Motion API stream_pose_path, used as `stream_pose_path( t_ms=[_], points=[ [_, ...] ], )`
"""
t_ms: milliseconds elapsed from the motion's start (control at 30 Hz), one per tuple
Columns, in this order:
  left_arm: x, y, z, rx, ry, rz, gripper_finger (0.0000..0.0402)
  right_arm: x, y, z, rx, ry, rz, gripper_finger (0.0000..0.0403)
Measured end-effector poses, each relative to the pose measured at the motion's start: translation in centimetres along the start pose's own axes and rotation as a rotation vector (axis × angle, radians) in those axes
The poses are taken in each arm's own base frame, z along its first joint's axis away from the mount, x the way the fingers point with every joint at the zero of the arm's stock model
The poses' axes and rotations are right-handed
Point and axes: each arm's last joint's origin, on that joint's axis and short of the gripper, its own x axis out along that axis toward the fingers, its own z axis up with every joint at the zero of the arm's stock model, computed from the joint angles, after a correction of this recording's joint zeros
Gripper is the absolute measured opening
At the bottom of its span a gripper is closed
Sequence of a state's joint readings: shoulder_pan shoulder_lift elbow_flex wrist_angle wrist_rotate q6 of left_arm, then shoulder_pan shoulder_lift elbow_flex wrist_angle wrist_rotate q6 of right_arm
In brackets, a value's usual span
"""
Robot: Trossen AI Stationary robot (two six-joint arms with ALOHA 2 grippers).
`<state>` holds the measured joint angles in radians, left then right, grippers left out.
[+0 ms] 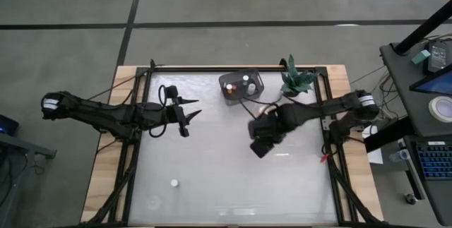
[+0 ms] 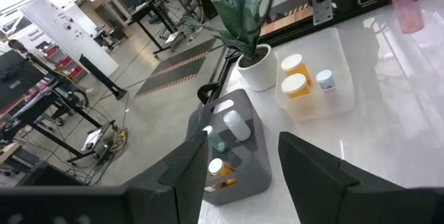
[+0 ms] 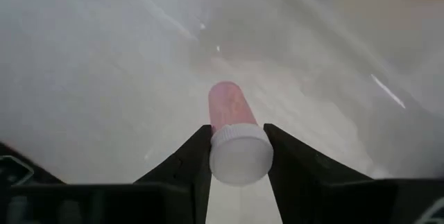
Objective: Pick and place medicine bottles into bin by pill shape (circle, oval)
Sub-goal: Put the small pink pill bottle into the black bin
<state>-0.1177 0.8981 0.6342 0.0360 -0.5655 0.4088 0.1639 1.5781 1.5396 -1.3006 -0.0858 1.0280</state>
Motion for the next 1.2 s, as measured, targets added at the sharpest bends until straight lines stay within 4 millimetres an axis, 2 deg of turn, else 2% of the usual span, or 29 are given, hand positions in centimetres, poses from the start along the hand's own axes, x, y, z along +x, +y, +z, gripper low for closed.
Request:
stream_pose_path(
  t_ms=[267, 633, 967, 1200],
  points=[
    [-0.3, 0.2, 0.1, -0.007, -0.011, 0.005, 0.0162, -1.9, 0.3, 6.1, -0.122, -0.081, 0.06, 0.0111],
    [-0.3, 0.3, 0.1, 0.008, -0.013, 0.006, 0.0162, -3.0, -1.3, 14.5, -0.26, -0.221, 0.036, 0.0111],
    [-0.3, 0.3, 0.1, 0.008, -0.014, 0.006, 0.0162, -1.0, -4.7, 22.2, -0.283, -0.244, -0.022, 0.0111],
    [-0.3, 0.3, 0.1, 0.009, -0.014, 0.006, 0.0162, 0.1, -8.1, 24.6, -0.261, -0.154, -0.224, 0.0112]
  ],
)
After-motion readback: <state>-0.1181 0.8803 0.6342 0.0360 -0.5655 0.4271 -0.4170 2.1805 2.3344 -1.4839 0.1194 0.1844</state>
